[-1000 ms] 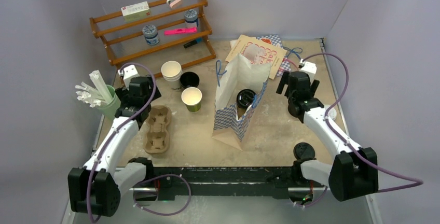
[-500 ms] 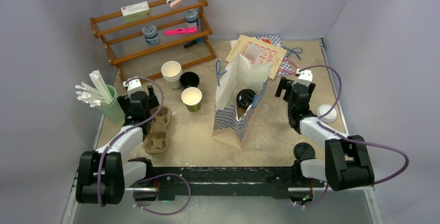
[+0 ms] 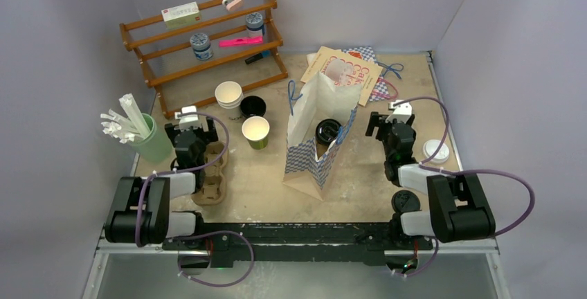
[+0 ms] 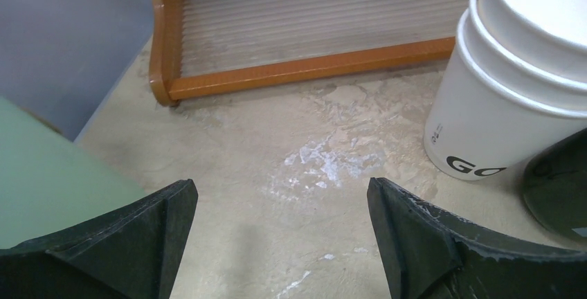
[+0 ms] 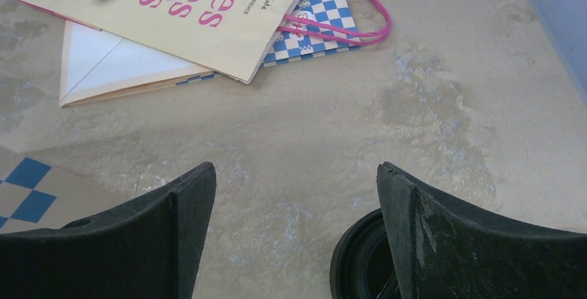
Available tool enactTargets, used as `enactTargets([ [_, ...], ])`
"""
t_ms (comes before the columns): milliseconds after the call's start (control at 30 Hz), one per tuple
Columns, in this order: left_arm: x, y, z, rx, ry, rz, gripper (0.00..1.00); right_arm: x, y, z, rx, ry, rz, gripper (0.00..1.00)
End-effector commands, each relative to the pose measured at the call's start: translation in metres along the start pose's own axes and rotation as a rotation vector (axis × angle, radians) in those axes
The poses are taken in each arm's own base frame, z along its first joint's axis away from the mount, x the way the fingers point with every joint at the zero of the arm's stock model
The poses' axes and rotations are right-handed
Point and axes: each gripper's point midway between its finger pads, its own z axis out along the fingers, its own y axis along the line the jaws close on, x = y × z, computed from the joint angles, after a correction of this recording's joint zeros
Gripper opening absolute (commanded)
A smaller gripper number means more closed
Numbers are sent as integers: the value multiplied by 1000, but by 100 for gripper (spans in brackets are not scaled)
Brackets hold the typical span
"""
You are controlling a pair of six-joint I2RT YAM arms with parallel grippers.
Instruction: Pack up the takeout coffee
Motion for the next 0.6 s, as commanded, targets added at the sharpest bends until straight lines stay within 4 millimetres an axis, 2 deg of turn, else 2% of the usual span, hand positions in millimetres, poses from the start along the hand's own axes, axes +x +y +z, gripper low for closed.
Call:
enactTargets([
  [0,-25,-13,6,75,-134,-1,99,-17,0,4,-43,-100,-21,87],
  [300,3,-37,16,172,-116,66,97,-9,-3,10,-28,-125,20,88],
  [367,1,-41,17,182,-149,80,96,-5,-6,13,-7,-121,30,89],
  [433,5,-46,20,199,-109,96,96,-2,-10,16,16,-120,47,89],
  [567,6,-46,23,181,-103,102,94,2,-15,19,44,-130,50,92],
])
